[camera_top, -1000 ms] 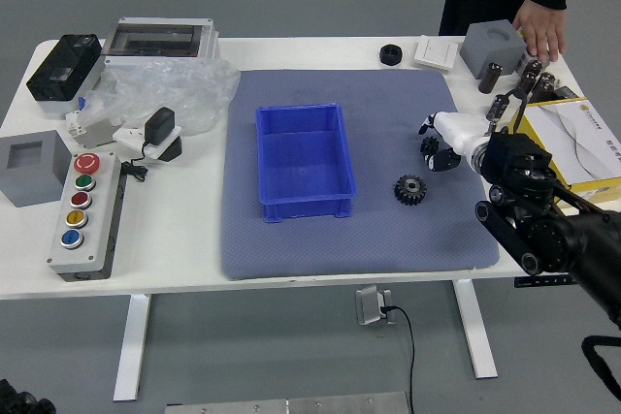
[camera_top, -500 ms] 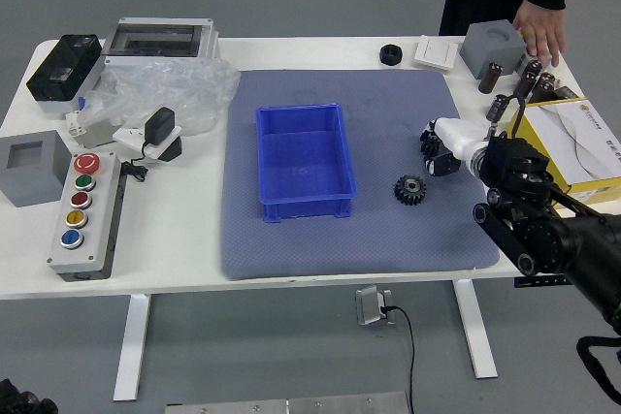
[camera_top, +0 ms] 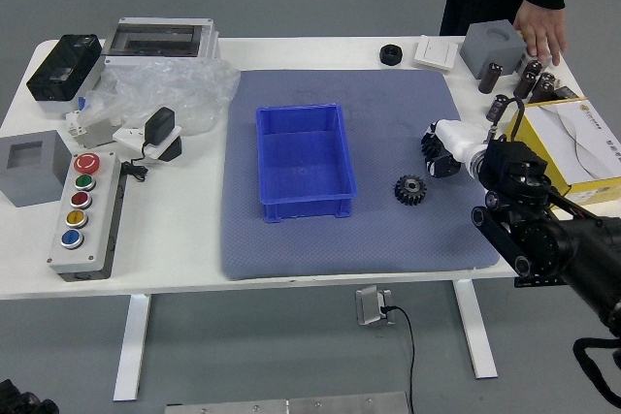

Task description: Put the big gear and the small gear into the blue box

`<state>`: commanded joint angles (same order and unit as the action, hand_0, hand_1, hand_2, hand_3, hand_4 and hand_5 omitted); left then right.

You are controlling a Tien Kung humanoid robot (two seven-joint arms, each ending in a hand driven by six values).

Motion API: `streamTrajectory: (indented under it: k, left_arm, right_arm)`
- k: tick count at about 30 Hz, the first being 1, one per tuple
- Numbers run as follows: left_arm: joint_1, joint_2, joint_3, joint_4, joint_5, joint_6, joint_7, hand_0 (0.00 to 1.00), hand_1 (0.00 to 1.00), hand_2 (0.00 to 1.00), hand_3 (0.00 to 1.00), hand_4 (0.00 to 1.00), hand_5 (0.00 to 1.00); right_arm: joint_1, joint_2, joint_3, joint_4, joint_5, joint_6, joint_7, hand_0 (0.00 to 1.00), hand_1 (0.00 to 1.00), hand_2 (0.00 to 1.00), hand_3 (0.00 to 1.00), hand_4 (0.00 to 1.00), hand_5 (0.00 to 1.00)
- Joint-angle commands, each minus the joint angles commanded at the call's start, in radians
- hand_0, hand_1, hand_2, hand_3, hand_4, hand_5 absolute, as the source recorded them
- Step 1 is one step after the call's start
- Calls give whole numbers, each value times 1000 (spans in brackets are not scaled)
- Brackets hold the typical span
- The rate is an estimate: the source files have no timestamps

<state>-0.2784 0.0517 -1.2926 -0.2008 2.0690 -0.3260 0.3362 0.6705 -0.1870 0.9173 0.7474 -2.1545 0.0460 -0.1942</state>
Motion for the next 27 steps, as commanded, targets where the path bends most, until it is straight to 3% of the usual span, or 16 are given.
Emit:
streamTrajectory:
  k: [4,5,10,11,27]
  left_arm:
    - [0,0,-2,0,3,0,0,836,823,826,841,700,594]
    - [0,0,-2,0,4,0,0,836,823,826,841,701,596]
    - [0,0,-3,0,5,-1,0,836,823,826,841,701,596]
    - [0,0,-3,0,5,-1,0,836,823,826,841,701,597]
    - [-2,0,-1,1,-1,3,-1,837,824,826,841,701,599]
  right_arm:
    - [0,1,2,-3,-11,-15,2,622,612,689,657,538,150]
    - [0,2,2,-3,-14,-18,2,540,515,570,623,520,140]
    - [-2,3,4,-8,-26,-30,1,540,515,570,623,520,140]
    - [-3,4,5,-9,-28,-32,1,533,463,520,597,510,131]
    - [-3,4,28,-9,-43,-67,1,519,421,469,562,495,111]
